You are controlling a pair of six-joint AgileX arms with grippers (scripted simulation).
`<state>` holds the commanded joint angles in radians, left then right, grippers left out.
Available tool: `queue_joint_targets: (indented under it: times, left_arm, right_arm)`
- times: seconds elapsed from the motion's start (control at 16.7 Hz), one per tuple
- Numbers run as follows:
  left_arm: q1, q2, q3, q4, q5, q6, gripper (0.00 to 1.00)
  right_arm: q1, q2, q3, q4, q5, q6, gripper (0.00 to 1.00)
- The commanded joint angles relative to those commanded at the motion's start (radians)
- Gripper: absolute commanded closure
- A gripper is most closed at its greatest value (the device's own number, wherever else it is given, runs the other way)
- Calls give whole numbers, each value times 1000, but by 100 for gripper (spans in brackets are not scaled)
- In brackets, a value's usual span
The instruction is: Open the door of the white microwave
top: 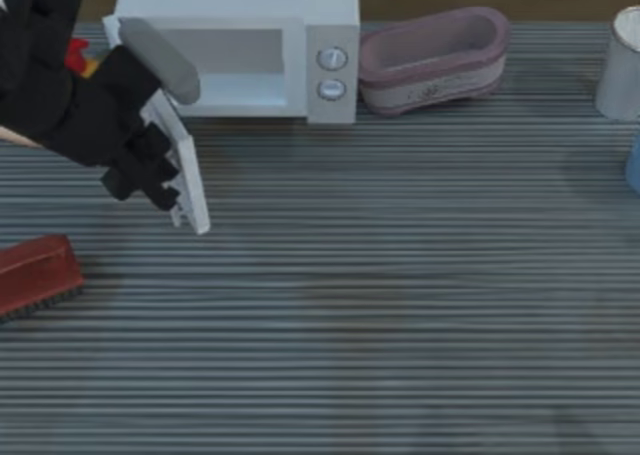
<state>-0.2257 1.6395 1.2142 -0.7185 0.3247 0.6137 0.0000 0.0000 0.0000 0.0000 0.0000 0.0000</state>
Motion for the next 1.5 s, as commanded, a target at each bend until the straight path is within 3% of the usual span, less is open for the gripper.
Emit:
queue_joint_targets:
  times: [1.14, 1.5]
  left_arm:
    - [-1, 4, -2, -2, 3, 3, 100]
    - [56, 9, 13, -57, 52, 141, 100]
  right_arm:
    - [0, 0, 0, 0, 0, 0, 0]
    - [0, 0, 0, 0, 0, 0, 0]
